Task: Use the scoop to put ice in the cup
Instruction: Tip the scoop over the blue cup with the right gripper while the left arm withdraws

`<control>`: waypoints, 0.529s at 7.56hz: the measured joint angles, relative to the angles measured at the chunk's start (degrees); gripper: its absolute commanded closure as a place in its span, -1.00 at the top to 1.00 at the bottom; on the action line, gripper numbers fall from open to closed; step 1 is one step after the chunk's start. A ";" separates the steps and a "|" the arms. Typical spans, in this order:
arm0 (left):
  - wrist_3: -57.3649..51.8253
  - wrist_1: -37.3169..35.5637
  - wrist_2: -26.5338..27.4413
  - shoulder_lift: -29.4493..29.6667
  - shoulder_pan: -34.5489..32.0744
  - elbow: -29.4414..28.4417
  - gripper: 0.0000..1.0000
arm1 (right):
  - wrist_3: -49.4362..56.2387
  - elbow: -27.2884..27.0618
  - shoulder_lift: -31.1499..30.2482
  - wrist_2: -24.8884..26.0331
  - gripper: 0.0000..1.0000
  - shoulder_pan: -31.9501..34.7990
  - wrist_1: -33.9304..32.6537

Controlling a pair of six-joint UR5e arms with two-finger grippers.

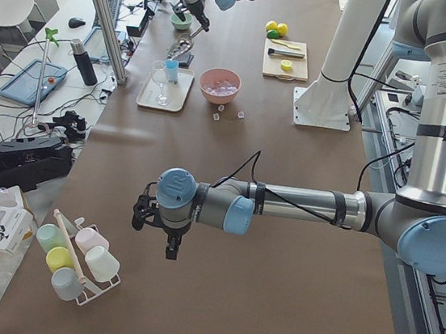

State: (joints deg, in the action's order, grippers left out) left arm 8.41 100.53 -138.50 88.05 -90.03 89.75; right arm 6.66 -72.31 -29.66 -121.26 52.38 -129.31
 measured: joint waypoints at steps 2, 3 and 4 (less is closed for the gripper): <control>-0.01 -0.21 0.02 -1.41 -1.91 -0.83 0.99 | 0.25 0.72 0.84 0.37 -1.00 -0.03 -1.28; 0.01 -0.28 0.00 -1.53 -2.20 -0.94 0.99 | 0.34 1.70 1.53 0.51 -1.00 -0.06 -1.60; 0.02 -0.27 -0.02 -1.49 -2.46 -0.82 0.99 | 0.54 2.77 2.44 0.65 -1.00 -0.08 -2.17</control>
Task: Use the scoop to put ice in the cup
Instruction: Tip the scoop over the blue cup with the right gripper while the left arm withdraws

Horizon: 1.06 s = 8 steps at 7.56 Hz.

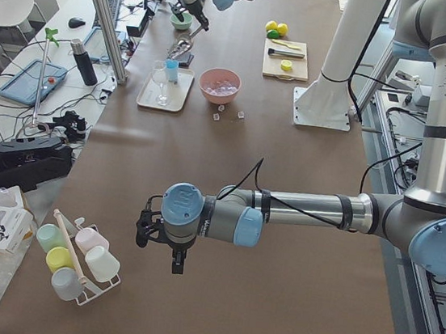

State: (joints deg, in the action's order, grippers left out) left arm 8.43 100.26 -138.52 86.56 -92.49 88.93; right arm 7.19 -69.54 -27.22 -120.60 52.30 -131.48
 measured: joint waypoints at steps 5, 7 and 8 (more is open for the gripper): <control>0.02 -0.23 0.46 -2.35 -3.62 5.45 0.99 | 3.23 1.80 2.72 2.24 -1.00 -0.09 -4.13; -0.10 0.30 0.59 0.88 -0.54 -5.15 0.99 | 3.49 1.70 2.91 2.59 -1.00 -0.16 -4.89; -0.10 0.37 0.80 2.66 0.08 -8.30 0.99 | 3.52 1.20 2.83 2.66 -1.00 -0.17 -5.25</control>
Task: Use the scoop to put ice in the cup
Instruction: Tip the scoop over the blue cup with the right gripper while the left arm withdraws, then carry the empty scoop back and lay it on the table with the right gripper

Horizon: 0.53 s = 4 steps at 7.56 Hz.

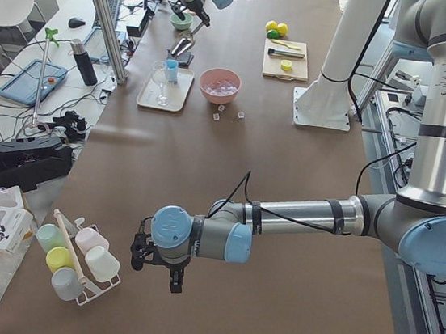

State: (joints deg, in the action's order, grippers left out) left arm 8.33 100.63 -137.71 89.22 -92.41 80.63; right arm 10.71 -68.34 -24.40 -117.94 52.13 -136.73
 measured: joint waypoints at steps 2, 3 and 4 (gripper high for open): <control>0.06 -0.16 0.27 2.50 0.42 -1.52 0.99 | -0.61 -7.12 -3.90 -0.89 -1.00 0.13 -1.30; 0.12 -0.27 0.31 2.80 0.45 -0.62 0.99 | -2.72 -14.18 -8.77 -2.30 -1.00 1.29 -1.62; 0.37 -0.37 0.33 2.74 0.48 0.77 0.99 | -5.63 -22.93 -15.81 -3.98 -1.00 2.78 -1.49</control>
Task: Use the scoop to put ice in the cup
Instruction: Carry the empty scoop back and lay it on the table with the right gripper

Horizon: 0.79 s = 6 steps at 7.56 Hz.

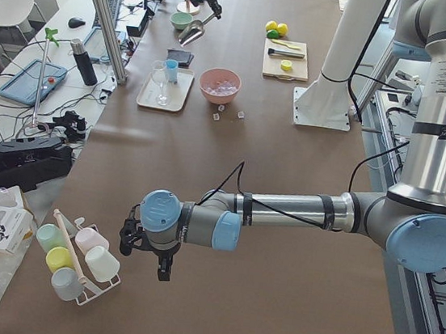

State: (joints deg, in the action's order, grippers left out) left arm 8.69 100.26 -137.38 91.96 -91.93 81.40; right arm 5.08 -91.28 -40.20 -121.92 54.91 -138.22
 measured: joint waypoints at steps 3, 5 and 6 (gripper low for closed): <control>1.01 -1.43 -0.05 0.17 0.97 5.07 0.99 | -10.83 -20.57 -24.36 -3.58 -1.00 6.78 8.53; 2.46 -4.86 0.02 -1.02 2.73 9.55 0.99 | -18.73 -25.96 -39.86 -4.64 -1.00 9.62 20.68; 2.72 -5.94 -0.03 -2.64 3.05 11.93 0.99 | -23.70 -25.32 -47.07 -4.99 -1.00 10.30 30.68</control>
State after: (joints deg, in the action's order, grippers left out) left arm 11.42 94.32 -137.41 89.32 -88.88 93.33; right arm -18.62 -116.59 -87.28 -126.92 65.21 -107.54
